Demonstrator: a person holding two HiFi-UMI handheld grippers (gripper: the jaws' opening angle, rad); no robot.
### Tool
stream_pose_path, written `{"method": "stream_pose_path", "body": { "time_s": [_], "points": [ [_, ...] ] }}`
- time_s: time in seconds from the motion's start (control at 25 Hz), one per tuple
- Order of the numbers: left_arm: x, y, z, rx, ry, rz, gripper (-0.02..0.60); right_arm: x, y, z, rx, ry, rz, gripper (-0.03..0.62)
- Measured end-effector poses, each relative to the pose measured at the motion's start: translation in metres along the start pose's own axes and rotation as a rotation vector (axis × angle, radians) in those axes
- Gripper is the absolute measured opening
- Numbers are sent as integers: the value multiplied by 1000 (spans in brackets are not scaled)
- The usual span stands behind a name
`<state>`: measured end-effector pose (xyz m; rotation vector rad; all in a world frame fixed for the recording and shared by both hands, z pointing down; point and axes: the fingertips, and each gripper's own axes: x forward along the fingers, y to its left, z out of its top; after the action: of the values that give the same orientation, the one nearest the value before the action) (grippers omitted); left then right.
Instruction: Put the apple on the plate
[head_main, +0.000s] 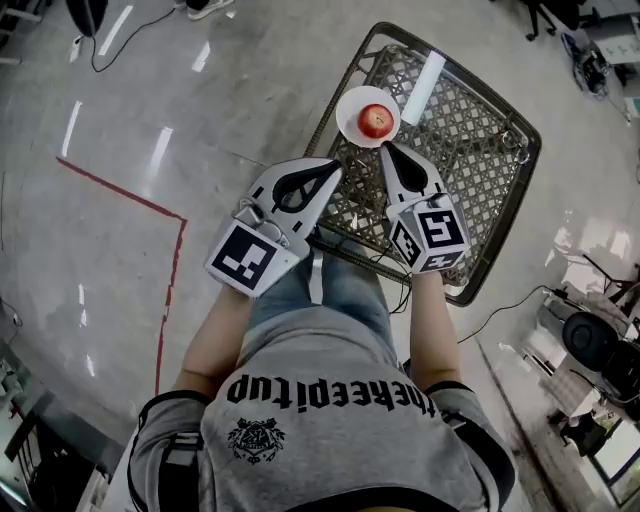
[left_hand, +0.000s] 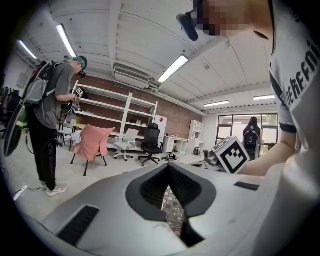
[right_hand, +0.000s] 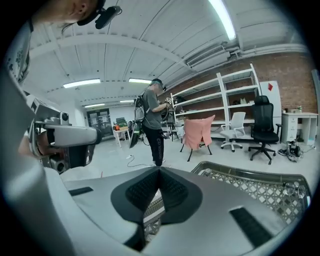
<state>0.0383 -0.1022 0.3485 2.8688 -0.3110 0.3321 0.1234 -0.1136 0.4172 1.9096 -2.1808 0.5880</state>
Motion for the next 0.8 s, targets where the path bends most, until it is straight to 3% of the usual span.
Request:
{"method": "stream_pose_path", "body": {
  "time_s": [0.32, 0.48, 0.8],
  "points": [
    [0, -14, 9, 41, -5, -90, 12, -30, 15, 17, -1, -61, -45, 0],
    [1, -19, 15, 109, -57, -142, 12, -43, 20, 22, 9, -95, -75, 0],
    [-5, -35, 25, 142, -74, -205, 12, -73, 39, 39, -4, -157, -120, 0]
  ]
}}
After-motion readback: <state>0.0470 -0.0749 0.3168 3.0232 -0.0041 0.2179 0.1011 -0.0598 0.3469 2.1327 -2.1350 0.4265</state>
